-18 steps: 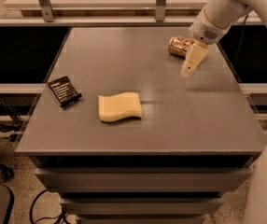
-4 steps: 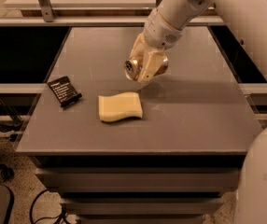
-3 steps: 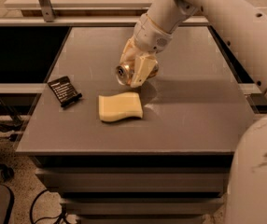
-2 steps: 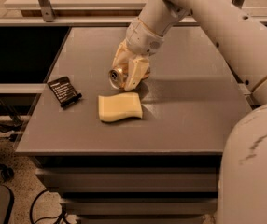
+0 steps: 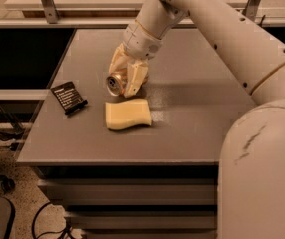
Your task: Move orange can near sponge
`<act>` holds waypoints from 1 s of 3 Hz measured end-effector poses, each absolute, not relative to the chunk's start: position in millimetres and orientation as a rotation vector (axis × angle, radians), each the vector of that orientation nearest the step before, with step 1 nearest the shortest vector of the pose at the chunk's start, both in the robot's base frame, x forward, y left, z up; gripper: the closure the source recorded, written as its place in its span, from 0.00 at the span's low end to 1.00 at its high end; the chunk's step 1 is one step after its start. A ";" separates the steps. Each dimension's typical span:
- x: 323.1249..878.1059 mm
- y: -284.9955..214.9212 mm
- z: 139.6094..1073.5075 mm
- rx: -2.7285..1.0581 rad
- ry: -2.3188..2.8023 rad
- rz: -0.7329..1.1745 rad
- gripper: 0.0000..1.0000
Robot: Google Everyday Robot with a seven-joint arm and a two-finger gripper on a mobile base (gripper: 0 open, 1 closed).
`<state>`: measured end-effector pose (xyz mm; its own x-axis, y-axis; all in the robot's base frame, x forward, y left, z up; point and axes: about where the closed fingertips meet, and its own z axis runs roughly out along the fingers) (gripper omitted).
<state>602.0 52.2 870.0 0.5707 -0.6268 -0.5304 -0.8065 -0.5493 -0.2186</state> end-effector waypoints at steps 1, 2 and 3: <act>601.5 56.3 867.7 -2.374 1.127 0.563 1.00; 600.6 54.8 866.5 -2.370 1.124 0.567 1.00; 599.7 52.6 866.2 -2.364 1.129 0.566 0.82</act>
Offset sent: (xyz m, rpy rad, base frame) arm -0.0098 -0.0092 -0.0028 0.0031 0.0180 0.0332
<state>599.7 52.6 866.2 0.5793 -0.6101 -0.5405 -0.7981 -0.5594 -0.2239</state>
